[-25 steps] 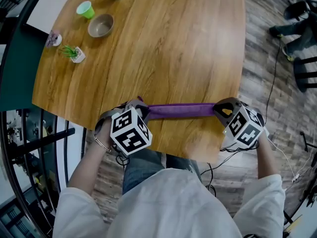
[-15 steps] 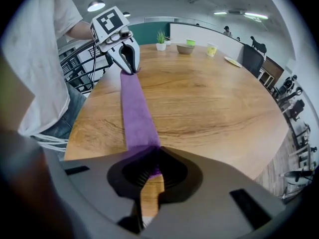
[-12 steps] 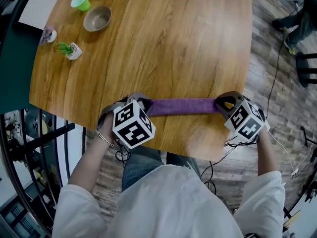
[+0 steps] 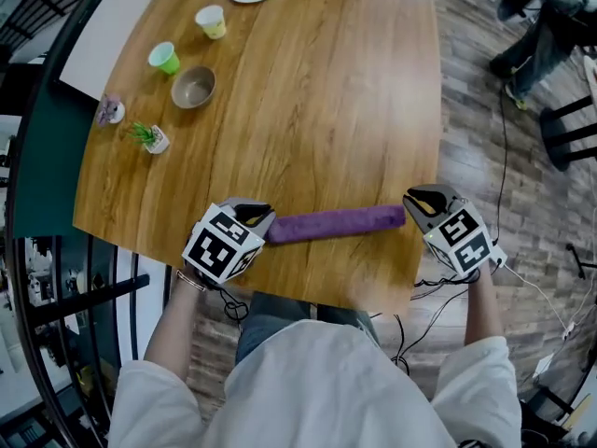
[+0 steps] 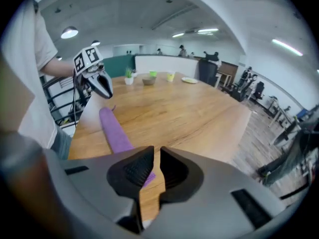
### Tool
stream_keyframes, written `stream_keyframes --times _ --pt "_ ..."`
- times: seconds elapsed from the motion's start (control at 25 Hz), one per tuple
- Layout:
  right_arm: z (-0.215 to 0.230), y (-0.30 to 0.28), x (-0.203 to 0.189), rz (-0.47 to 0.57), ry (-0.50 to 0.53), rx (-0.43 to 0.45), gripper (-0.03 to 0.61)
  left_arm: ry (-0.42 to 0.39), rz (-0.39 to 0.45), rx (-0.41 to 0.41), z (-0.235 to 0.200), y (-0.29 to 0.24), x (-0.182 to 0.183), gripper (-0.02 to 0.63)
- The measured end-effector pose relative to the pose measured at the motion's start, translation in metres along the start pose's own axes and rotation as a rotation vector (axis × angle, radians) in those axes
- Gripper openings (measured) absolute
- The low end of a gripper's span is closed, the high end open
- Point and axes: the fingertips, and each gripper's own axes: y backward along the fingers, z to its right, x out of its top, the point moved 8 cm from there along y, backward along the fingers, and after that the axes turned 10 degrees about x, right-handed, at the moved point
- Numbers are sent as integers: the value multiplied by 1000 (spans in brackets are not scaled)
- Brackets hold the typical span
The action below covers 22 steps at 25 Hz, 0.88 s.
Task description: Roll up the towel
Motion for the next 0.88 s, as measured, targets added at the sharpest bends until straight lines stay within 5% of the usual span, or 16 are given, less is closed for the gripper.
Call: stream_keyframes --times 0.2,0.4,0.56,0.68,0.88 --pt "4 67 28 309 -169 -257 32 122 340 99 -32 58 62 29" --pt "-10 135 29 526 -271 -513 24 183 741 298 -38 136 114 29" --pt "-29 180 25 686 -352 -718 0 241 963 442 -37 177 131 29" --pt "-44 189 27 773 -390 -837 0 301 1025 500 -44 184 129 18" --pt "-57 182 28 824 -432 -933 0 313 987 558 -55 177 118 3"
